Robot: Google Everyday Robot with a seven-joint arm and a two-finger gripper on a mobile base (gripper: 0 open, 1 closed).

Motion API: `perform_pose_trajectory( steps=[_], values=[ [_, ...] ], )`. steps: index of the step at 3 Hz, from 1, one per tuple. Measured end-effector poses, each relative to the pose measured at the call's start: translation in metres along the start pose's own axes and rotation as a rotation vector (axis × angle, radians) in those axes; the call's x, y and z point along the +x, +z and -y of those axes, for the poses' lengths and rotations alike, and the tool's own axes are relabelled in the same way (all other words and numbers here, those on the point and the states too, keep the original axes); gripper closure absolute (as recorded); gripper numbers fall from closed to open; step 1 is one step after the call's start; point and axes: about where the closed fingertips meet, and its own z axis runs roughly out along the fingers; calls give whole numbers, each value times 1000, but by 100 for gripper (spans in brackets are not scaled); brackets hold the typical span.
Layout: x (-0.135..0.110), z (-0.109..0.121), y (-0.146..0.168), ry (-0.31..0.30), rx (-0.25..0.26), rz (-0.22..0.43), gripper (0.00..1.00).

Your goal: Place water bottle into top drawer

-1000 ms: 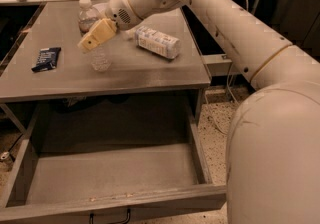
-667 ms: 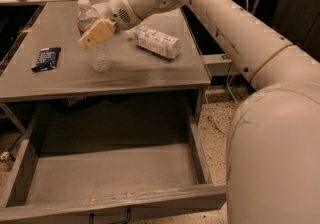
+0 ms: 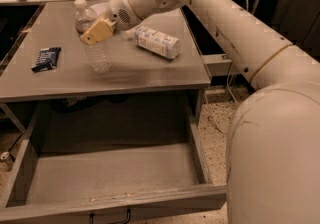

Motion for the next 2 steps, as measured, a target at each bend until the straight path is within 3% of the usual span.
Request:
perform_pose_trajectory(
  steps=[1,2],
  values=[
    [6,-11,-9,10,14,5,100],
    [13,-36,-33,33,53,17,100]
  ],
)
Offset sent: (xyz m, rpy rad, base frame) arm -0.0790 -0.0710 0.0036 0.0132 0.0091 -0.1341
